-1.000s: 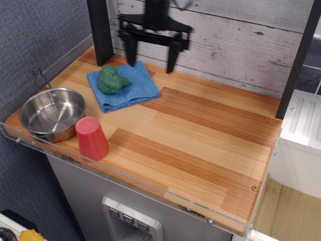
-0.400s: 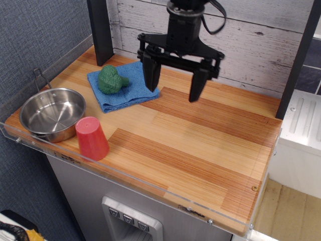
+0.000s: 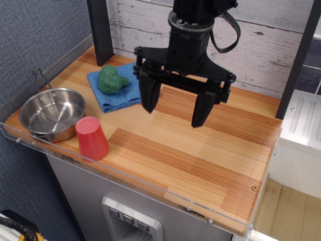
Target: Place the green pickle onto the blue cloth.
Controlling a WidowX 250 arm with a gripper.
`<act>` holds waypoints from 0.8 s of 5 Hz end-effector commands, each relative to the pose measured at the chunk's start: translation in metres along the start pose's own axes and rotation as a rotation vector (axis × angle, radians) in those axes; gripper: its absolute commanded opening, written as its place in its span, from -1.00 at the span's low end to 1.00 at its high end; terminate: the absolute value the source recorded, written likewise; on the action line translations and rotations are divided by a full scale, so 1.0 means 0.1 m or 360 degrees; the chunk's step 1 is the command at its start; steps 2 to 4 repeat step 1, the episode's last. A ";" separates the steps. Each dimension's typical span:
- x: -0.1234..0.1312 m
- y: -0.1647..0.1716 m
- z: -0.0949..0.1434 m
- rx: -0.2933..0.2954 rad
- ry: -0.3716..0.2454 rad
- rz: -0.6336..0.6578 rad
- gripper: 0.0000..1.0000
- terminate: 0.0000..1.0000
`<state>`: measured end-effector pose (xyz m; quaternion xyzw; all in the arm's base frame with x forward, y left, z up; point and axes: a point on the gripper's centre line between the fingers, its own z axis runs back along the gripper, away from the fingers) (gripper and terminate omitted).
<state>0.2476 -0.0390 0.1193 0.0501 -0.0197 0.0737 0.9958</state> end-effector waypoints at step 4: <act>-0.19 0.11 0.12 -0.0078 -0.0127 -0.0039 1.00 1.00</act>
